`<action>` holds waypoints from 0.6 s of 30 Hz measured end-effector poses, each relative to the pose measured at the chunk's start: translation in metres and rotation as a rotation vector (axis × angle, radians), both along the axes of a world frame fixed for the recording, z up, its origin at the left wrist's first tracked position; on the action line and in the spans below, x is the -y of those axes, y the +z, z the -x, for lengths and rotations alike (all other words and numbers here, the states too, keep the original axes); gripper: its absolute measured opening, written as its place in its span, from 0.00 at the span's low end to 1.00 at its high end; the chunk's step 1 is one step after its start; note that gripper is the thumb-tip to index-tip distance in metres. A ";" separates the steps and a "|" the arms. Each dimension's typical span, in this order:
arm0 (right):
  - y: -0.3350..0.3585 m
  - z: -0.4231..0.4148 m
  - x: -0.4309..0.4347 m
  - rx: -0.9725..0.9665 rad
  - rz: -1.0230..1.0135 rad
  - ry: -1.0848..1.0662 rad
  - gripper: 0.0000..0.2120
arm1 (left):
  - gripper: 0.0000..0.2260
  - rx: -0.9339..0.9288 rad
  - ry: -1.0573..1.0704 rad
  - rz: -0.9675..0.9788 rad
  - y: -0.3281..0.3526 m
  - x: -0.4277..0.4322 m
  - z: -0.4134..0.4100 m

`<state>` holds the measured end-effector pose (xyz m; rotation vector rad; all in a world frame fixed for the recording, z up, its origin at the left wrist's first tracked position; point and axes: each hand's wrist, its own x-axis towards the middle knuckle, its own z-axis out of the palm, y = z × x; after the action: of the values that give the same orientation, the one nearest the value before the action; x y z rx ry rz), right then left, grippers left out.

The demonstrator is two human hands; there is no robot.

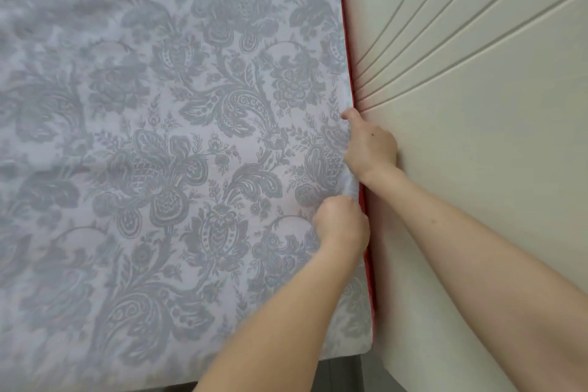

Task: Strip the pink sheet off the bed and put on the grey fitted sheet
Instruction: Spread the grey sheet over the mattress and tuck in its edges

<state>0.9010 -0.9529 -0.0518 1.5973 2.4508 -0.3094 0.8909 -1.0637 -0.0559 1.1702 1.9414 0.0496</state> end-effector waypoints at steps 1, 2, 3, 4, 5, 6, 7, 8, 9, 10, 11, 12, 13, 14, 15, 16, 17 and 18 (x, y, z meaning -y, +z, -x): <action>0.001 -0.001 0.001 0.012 0.001 0.008 0.26 | 0.10 0.043 -0.012 -0.014 0.003 -0.001 0.002; 0.003 -0.003 0.002 0.034 -0.007 0.019 0.24 | 0.09 0.097 -0.033 -0.032 0.007 -0.001 0.004; 0.005 -0.006 0.003 0.065 -0.021 0.035 0.22 | 0.07 0.161 -0.057 -0.046 0.011 0.002 0.005; 0.009 -0.009 0.004 0.101 -0.037 0.053 0.20 | 0.04 0.238 -0.079 -0.052 0.014 0.004 0.006; 0.014 -0.011 0.005 0.136 -0.052 0.071 0.18 | 0.04 0.315 -0.095 -0.054 0.019 0.006 0.007; 0.019 -0.015 0.006 0.171 -0.068 0.090 0.16 | 0.05 0.386 -0.102 -0.062 0.022 0.007 0.005; 0.025 -0.017 0.007 0.204 -0.085 0.105 0.15 | 0.07 0.431 -0.124 -0.077 0.026 0.007 0.002; 0.030 -0.019 0.008 0.238 -0.096 0.116 0.14 | 0.07 0.471 -0.146 -0.100 0.029 0.006 -0.002; 0.034 -0.021 0.010 0.270 -0.097 0.124 0.14 | 0.06 0.504 -0.172 -0.107 0.032 0.005 -0.007; 0.036 -0.021 0.012 0.299 -0.096 0.132 0.13 | 0.06 0.527 -0.191 -0.111 0.033 0.002 -0.010; 0.036 -0.021 0.015 0.335 -0.088 0.144 0.13 | 0.09 0.521 -0.215 -0.105 0.030 0.001 -0.012; 0.033 -0.019 0.018 0.376 -0.074 0.161 0.13 | 0.11 0.517 -0.227 -0.083 0.022 0.001 -0.013; 0.027 -0.015 0.020 0.411 -0.060 0.183 0.14 | 0.11 0.495 -0.228 -0.058 0.012 0.002 -0.013; 0.019 -0.012 0.022 0.438 -0.049 0.200 0.14 | 0.10 0.455 -0.229 -0.059 0.000 0.004 -0.013; 0.009 -0.009 0.022 0.453 -0.044 0.213 0.14 | 0.10 0.405 -0.241 -0.062 -0.012 0.004 -0.012; -0.003 -0.006 0.021 0.465 -0.036 0.222 0.14 | 0.10 0.369 -0.240 -0.065 -0.025 0.003 -0.011; -0.013 -0.002 0.019 0.481 -0.023 0.228 0.14 | 0.10 0.349 -0.259 -0.062 -0.033 0.003 -0.010; -0.022 0.001 0.017 0.497 -0.013 0.237 0.15 | 0.11 0.351 -0.292 -0.080 -0.039 0.004 -0.009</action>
<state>0.9001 -0.9702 -0.0742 1.1882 2.2128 0.1294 0.9003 -1.0676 -0.0948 1.3851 1.4628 0.1676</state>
